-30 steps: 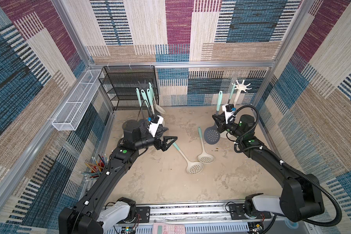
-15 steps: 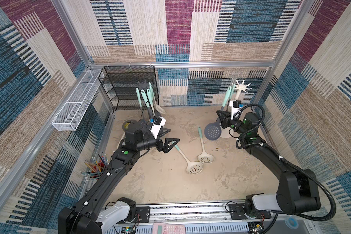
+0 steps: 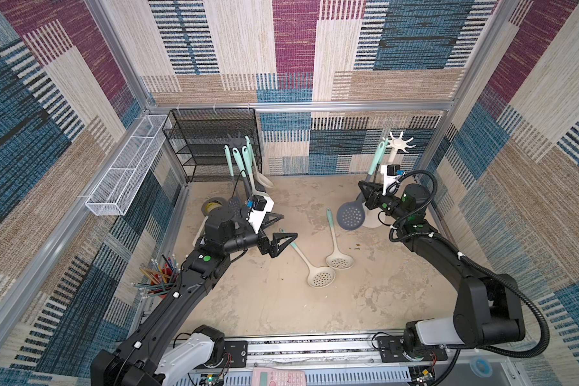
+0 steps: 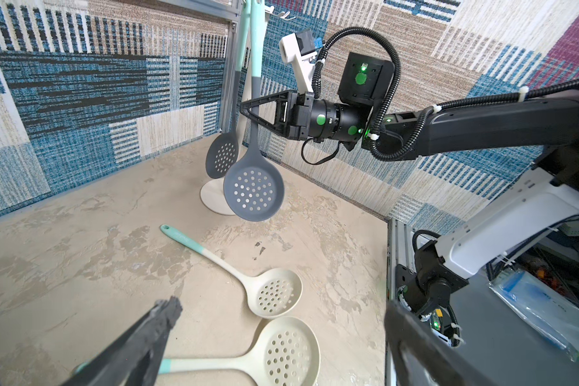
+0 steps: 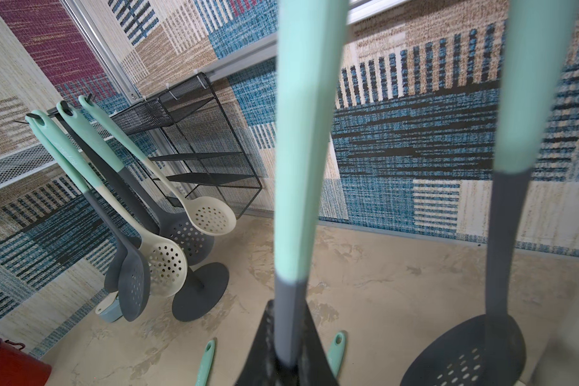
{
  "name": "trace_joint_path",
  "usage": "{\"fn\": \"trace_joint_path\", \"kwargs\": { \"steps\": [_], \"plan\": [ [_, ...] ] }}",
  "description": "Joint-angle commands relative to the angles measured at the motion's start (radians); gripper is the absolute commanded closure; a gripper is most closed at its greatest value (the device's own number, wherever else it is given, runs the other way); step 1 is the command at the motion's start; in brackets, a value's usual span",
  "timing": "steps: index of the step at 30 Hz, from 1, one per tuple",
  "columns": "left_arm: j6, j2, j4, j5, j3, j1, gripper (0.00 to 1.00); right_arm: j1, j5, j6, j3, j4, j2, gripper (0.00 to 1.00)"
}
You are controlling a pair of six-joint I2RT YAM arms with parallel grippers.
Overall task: Hang the skimmer on the kitchen utensil rack
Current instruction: Hang the skimmer on the rack.
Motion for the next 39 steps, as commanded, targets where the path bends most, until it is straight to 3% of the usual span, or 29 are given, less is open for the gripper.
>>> {"fn": "trace_joint_path", "kwargs": {
  "steps": [1,34,39],
  "plan": [
    [0.014,-0.019,0.092,0.008,-0.022,-0.001,0.00,-0.004,0.000,0.037,0.006,0.050,0.005,1.00],
    [0.010,-0.045,0.129,-0.028,-0.050,-0.004,0.00,-0.018,0.062,0.097,-0.034,0.026,0.008,1.00],
    [0.008,-0.042,0.126,-0.028,-0.048,-0.004,0.00,-0.017,0.088,0.090,-0.017,-0.019,0.013,0.90]
  ]
}}
